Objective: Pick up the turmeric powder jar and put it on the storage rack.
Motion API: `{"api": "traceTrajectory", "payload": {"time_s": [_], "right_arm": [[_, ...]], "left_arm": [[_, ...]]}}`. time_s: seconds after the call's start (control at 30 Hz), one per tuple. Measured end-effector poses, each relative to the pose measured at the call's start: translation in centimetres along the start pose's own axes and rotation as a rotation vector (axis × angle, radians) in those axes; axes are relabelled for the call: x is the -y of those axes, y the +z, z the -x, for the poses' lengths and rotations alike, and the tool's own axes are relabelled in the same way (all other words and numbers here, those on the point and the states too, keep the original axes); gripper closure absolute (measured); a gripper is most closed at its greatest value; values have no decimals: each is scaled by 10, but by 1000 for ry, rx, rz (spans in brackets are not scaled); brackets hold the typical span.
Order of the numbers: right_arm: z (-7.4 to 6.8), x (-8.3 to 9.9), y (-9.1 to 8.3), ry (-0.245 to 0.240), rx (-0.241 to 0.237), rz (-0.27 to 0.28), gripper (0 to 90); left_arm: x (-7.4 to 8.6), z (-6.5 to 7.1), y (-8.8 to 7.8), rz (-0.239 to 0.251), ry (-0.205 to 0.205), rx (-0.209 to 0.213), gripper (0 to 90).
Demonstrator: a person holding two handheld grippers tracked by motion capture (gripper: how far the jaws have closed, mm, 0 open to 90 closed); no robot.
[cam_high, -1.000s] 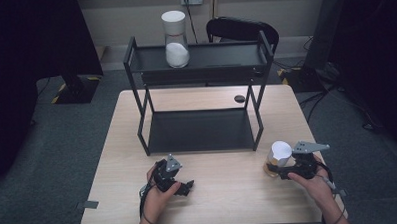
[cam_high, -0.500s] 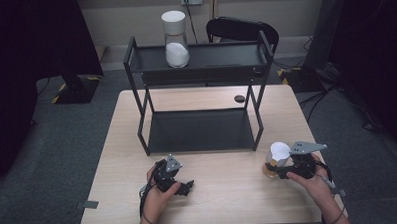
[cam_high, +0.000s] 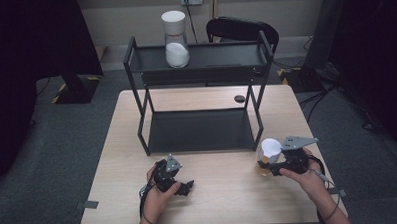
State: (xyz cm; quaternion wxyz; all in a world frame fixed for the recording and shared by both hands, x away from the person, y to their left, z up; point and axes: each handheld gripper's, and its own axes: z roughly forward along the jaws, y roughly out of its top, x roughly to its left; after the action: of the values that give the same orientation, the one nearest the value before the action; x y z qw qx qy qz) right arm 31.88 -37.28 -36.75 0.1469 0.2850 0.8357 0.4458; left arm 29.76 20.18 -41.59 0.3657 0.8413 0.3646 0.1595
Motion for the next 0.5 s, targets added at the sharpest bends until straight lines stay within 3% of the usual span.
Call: {"api": "traceTrajectory", "payload": {"time_s": [0.17, 0.5], "right_arm": [[1, -7, 5, -3, -26, 9, 301], [-6, -29, 16, -54, -45, -12, 302]], "left_arm": [[0, 0, 0, 0, 0, 0, 1], [0, 0, 0, 0, 0, 0, 1]]}}
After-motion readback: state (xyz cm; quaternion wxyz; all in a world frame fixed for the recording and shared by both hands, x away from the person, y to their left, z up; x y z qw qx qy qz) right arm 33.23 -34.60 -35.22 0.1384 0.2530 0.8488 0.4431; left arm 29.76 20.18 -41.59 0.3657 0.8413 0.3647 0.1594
